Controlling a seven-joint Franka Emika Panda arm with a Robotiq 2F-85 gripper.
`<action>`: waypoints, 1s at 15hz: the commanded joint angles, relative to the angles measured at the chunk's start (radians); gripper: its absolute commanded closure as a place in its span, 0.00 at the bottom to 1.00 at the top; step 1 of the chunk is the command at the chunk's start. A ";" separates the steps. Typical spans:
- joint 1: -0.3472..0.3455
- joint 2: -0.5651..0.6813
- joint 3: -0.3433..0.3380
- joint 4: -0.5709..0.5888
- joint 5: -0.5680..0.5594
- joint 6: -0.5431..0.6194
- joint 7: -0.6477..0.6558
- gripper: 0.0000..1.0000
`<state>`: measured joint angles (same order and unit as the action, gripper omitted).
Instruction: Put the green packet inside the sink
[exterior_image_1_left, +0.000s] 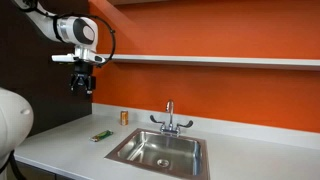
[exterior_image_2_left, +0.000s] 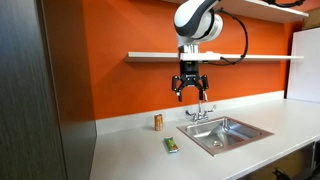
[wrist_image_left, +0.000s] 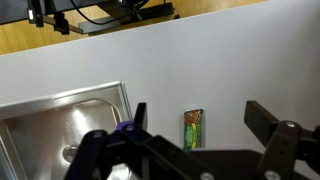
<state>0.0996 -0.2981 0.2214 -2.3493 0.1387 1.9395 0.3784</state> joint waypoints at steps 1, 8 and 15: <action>0.009 0.001 -0.008 0.001 -0.003 -0.001 0.002 0.00; 0.001 0.159 -0.024 0.027 -0.038 0.127 -0.015 0.00; 0.023 0.372 -0.035 0.094 -0.091 0.247 -0.014 0.00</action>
<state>0.1032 -0.0163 0.1997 -2.3201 0.0847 2.1714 0.3725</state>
